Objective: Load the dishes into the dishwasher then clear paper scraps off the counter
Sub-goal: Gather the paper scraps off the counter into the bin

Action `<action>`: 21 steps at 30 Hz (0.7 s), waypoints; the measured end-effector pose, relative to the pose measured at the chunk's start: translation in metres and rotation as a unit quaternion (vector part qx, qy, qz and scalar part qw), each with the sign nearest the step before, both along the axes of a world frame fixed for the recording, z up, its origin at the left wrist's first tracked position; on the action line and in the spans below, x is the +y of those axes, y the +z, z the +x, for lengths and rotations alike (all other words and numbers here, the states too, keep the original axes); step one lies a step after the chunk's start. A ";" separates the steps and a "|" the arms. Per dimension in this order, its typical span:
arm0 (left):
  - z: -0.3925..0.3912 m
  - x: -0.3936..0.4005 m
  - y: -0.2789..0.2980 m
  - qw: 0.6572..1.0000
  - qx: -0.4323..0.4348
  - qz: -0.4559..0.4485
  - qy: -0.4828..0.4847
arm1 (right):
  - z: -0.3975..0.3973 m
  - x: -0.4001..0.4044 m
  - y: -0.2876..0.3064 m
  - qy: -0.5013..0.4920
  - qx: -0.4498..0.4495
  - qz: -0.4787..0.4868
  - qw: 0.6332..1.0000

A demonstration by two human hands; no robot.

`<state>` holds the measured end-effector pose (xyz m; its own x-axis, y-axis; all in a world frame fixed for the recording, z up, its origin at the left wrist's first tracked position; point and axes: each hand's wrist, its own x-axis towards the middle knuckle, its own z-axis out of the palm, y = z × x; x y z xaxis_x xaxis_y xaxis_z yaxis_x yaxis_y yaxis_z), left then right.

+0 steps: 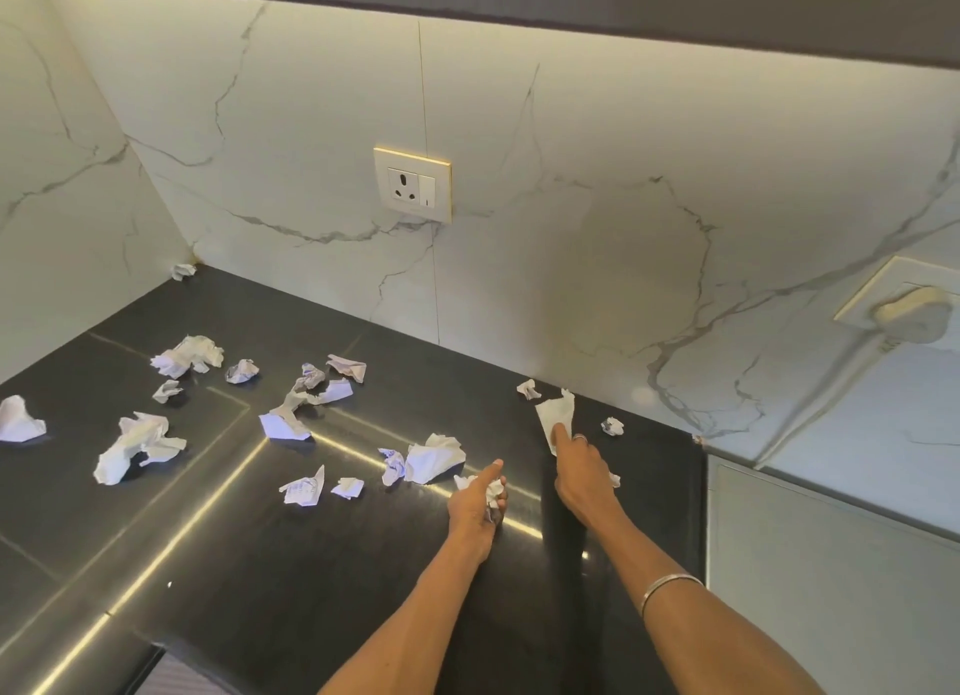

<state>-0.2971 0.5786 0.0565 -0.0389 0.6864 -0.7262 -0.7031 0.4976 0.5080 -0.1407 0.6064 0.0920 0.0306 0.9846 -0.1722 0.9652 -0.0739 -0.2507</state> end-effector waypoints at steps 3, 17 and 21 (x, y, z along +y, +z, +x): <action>-0.003 -0.003 0.000 1.000 0.007 0.014 -0.020 | -0.004 -0.009 0.010 -0.016 0.043 0.006 0.999; -0.008 -0.034 0.009 0.988 -0.005 0.121 -0.100 | -0.028 -0.046 0.025 0.000 0.280 0.005 0.960; -0.019 -0.048 0.015 0.982 -0.036 0.123 -0.142 | -0.036 -0.050 0.026 -0.028 0.325 0.024 0.945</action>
<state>-0.3160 0.5310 0.0717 0.2254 0.8164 -0.5317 -0.5917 0.5482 0.5910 -0.1772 0.5560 0.1176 -0.0148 0.9917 -0.1273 0.6014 -0.0929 -0.7935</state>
